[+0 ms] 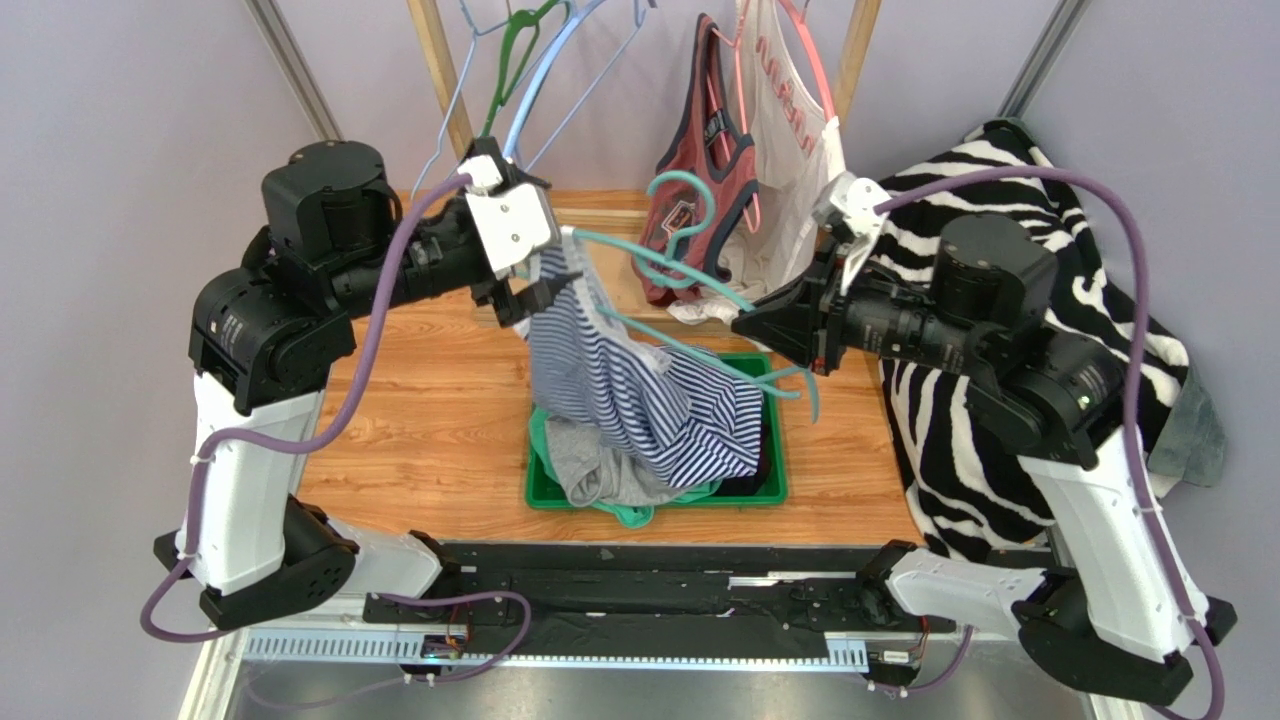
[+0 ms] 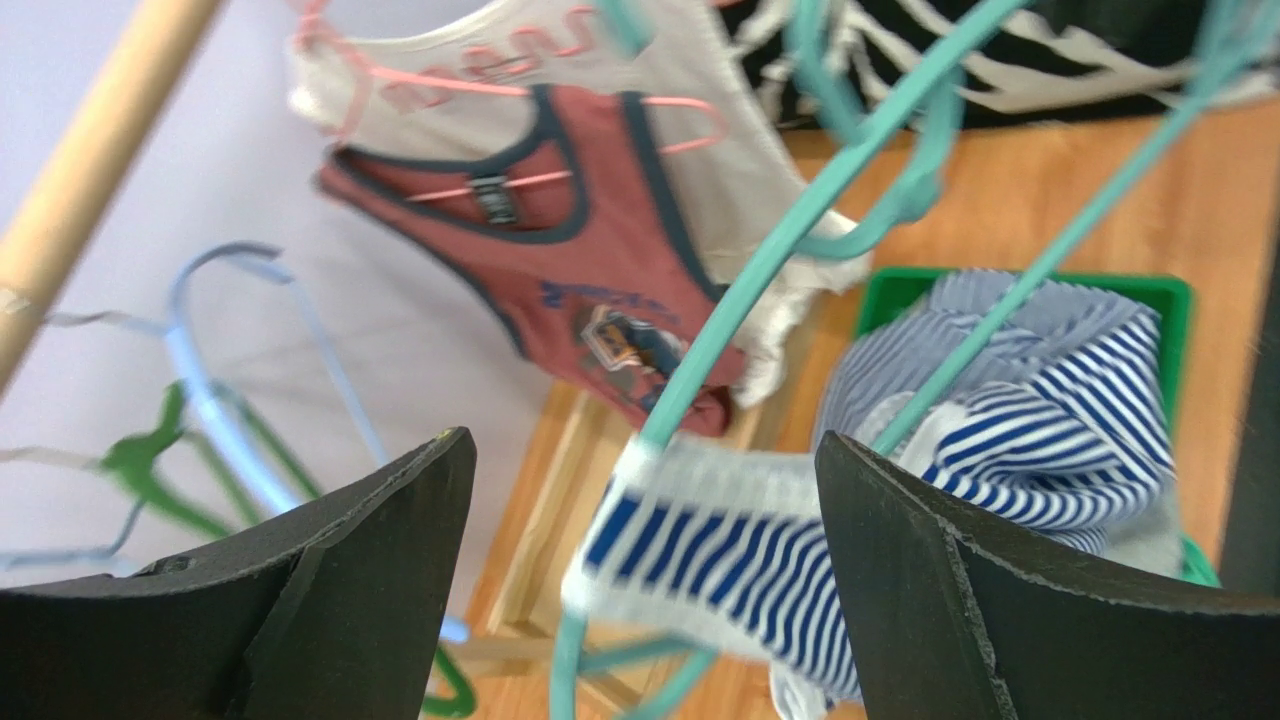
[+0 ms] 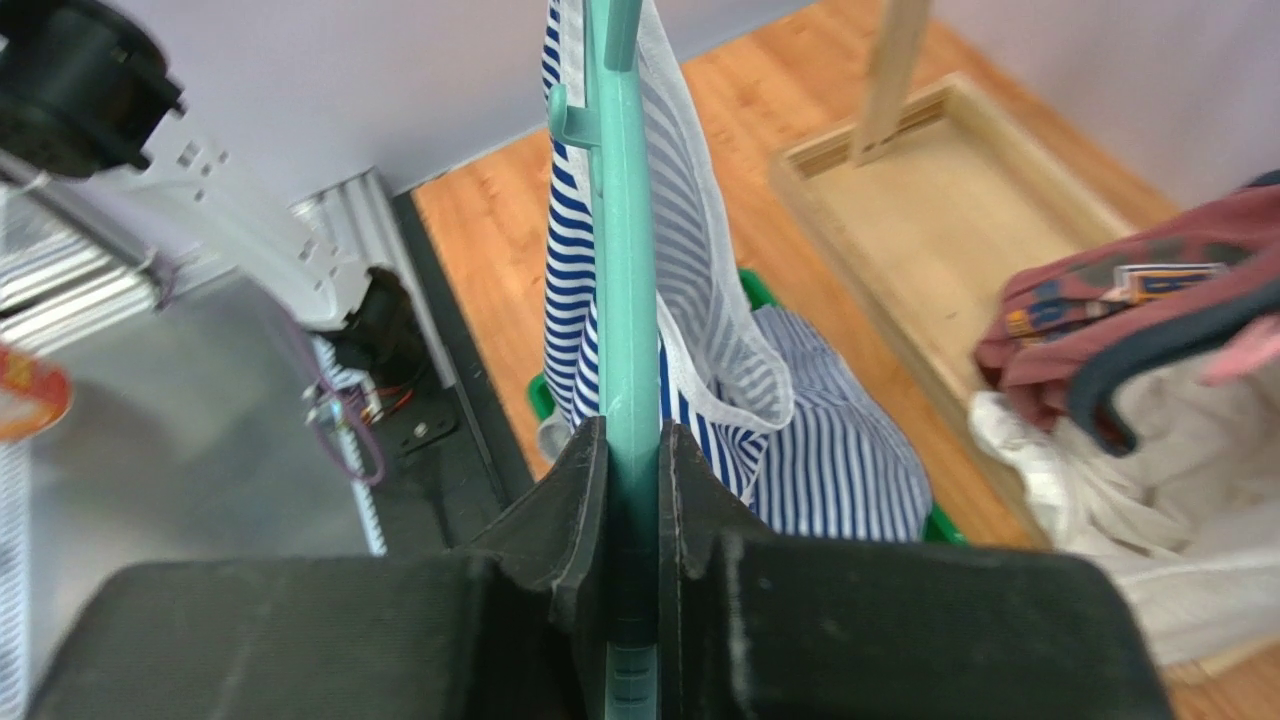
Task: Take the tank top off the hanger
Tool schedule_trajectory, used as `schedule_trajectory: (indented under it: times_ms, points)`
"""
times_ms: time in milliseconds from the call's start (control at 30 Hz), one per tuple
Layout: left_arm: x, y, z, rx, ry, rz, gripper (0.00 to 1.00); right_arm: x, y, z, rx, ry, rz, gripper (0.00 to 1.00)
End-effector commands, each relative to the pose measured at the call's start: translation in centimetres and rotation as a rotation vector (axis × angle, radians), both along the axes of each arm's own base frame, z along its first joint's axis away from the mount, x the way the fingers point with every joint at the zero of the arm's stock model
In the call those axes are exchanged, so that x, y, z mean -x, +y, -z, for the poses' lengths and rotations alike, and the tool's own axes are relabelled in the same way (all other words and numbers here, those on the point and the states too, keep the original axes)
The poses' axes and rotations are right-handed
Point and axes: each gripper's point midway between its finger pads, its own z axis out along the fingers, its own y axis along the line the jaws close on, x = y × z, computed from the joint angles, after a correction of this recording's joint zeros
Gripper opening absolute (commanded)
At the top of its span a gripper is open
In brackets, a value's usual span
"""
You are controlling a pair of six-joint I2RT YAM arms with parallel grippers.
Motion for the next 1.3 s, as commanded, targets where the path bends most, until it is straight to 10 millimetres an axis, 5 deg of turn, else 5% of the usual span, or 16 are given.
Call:
schedule_trajectory:
  times_ms: [0, 100, 333, 733, 867, 967, 1267]
  points:
    - [-2.0, 3.5, -6.7, 0.231, -0.113, -0.272, 0.92, -1.8, -2.6, -4.9, -0.130, -0.148, 0.211, 0.00]
    - [-2.1, 4.4, -6.1, 0.262, -0.079, -0.333, 0.93, -2.2, -3.4, -5.8, -0.158, -0.169, 0.265, 0.00]
    - [-1.8, 0.4, 1.8, 0.181, 0.195, -0.207, 0.93, -1.6, -3.4, -6.8, -0.192, -0.183, 0.245, 0.00]
    - [-4.7, -2.2, 3.2, 0.179, 0.263, -0.219, 0.86, -0.9, -3.3, -6.7, -0.191, -0.176, 0.219, 0.00]
    - [-5.0, -2.5, 3.6, 0.169, 0.271, -0.215, 0.61, -0.4, -3.5, -7.0, -0.200, -0.178, 0.207, 0.00]
    - [-5.1, -2.7, 3.3, 0.174, 0.266, -0.210, 0.03, -0.3, -3.6, -7.0, -0.197, -0.177, 0.209, 0.00]
    - [-4.9, 0.2, -2.1, 0.278, 0.119, -0.305, 0.00, 0.3, -4.7, -5.1, -0.152, -0.130, 0.236, 0.00]
